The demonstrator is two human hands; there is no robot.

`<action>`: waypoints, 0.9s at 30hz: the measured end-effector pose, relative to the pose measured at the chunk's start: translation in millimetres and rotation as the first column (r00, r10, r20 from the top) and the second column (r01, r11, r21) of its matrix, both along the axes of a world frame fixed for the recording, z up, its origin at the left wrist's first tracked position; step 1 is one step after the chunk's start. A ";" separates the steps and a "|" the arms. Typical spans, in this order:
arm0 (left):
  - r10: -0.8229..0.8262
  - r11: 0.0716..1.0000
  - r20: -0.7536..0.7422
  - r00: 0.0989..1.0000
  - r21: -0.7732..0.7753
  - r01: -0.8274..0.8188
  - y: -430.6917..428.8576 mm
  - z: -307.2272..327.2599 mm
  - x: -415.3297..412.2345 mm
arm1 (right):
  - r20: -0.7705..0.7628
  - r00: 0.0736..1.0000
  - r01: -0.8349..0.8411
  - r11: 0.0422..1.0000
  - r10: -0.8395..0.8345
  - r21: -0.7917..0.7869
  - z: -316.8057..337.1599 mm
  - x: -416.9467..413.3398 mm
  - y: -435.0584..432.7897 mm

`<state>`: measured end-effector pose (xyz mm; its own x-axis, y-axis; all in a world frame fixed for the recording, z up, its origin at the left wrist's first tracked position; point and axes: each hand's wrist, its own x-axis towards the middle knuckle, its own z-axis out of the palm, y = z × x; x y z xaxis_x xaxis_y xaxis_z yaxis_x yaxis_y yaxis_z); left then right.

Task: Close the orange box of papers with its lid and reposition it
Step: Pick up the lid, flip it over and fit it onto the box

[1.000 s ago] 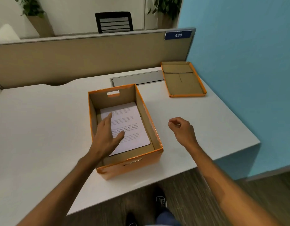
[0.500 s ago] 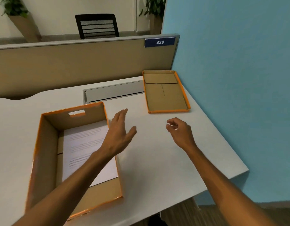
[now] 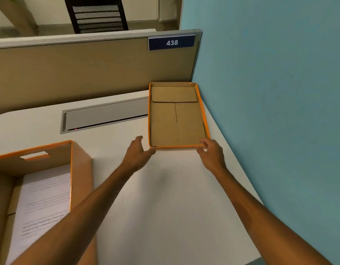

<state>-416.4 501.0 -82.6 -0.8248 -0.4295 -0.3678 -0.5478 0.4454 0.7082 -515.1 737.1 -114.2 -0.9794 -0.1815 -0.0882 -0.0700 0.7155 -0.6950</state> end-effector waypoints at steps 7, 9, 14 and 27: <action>0.109 0.985 0.119 0.987 0.122 -0.124 -1.3 -29.5 -45.6 | 0.102 0.984 0.141 0.986 -0.149 0.084 -27.7 -52.5 0.0; 0.129 0.977 0.145 0.981 0.152 -0.151 -2.2 -35.5 -53.7 | 0.135 0.977 0.152 0.984 -0.163 0.089 -32.5 -62.4 0.4; 0.271 0.900 0.166 0.948 0.306 -0.311 -9.2 -46.1 -69.2 | 0.195 0.952 0.236 0.971 -0.237 0.029 -39.8 -82.1 3.1; 0.294 0.677 0.122 0.948 0.674 -0.296 -36.1 -19.6 -54.5 | 0.556 0.814 0.457 0.776 -0.168 -0.435 -22.5 -75.1 17.0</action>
